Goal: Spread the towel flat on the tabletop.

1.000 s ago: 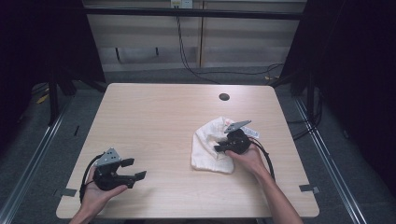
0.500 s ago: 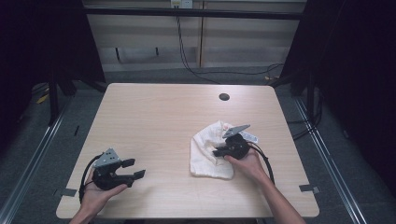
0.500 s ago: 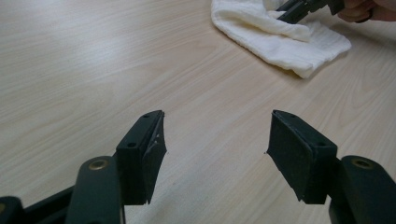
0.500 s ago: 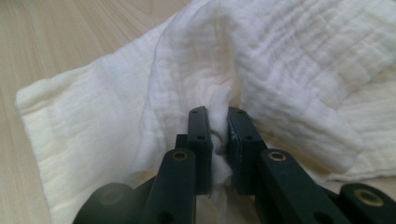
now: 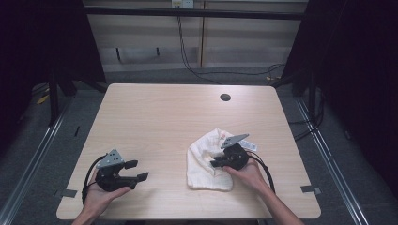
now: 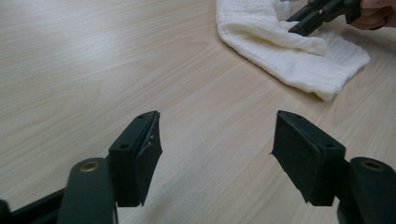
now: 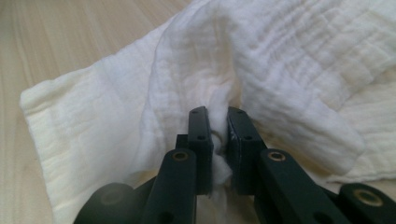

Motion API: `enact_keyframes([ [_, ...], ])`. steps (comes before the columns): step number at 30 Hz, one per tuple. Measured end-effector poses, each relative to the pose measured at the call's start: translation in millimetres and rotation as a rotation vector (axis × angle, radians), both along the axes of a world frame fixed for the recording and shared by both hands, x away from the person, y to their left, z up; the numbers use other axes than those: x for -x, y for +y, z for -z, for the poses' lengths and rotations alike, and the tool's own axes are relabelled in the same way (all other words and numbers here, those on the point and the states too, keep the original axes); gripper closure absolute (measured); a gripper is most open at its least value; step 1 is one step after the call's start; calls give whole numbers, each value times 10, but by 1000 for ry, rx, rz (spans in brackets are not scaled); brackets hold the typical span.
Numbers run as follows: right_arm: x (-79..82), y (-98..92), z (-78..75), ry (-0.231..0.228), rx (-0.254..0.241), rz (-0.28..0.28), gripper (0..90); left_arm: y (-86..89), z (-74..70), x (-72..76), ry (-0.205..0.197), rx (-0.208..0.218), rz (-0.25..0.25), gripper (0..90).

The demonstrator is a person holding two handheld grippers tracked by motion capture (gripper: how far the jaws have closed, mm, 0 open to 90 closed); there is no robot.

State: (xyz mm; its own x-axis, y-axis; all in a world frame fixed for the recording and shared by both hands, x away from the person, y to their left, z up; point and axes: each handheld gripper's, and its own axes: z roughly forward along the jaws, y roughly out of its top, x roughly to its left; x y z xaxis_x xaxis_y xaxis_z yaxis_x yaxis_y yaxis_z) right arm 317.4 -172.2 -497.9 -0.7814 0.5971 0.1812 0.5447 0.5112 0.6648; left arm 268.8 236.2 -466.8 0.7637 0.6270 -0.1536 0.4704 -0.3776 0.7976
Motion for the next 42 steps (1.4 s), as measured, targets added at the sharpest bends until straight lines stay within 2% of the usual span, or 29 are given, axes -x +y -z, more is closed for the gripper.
enact_keyframes([
  [5,76,57,-7,14,-1,-18,811,-8,0,7,10,10,-2,300],
  [9,114,111,-6,14,-5,-27,811,-41,3,0,5,-6,-5,286],
  [14,145,173,-5,25,-14,-27,810,-93,11,8,1,-27,12,301],
  [17,161,224,1,24,-22,-26,808,-122,12,8,8,-19,20,310],
  [18,175,271,5,26,-32,-41,807,-125,6,6,11,-21,27,318],
  [25,243,420,-1,18,-23,-70,803,-161,3,18,0,-26,37,337],
  [28,271,478,-1,15,-28,-77,799,-178,-6,22,6,8,40,372],
  [32,302,531,1,23,-41,-77,782,-237,-2,31,1,-5,62,400],
  [35,332,580,-8,23,-46,-93,736,-300,10,53,3,-21,86,427],
  [36,345,604,-24,11,-40,-102,677,-342,18,63,6,-31,103,446],
  [38,349,607,-41,3,-38,-104,642,-359,13,66,5,-32,109,456],
  [42,373,530,-163,-17,-81,-111,538,-391,-70,66,-8,-11,116,489],
])
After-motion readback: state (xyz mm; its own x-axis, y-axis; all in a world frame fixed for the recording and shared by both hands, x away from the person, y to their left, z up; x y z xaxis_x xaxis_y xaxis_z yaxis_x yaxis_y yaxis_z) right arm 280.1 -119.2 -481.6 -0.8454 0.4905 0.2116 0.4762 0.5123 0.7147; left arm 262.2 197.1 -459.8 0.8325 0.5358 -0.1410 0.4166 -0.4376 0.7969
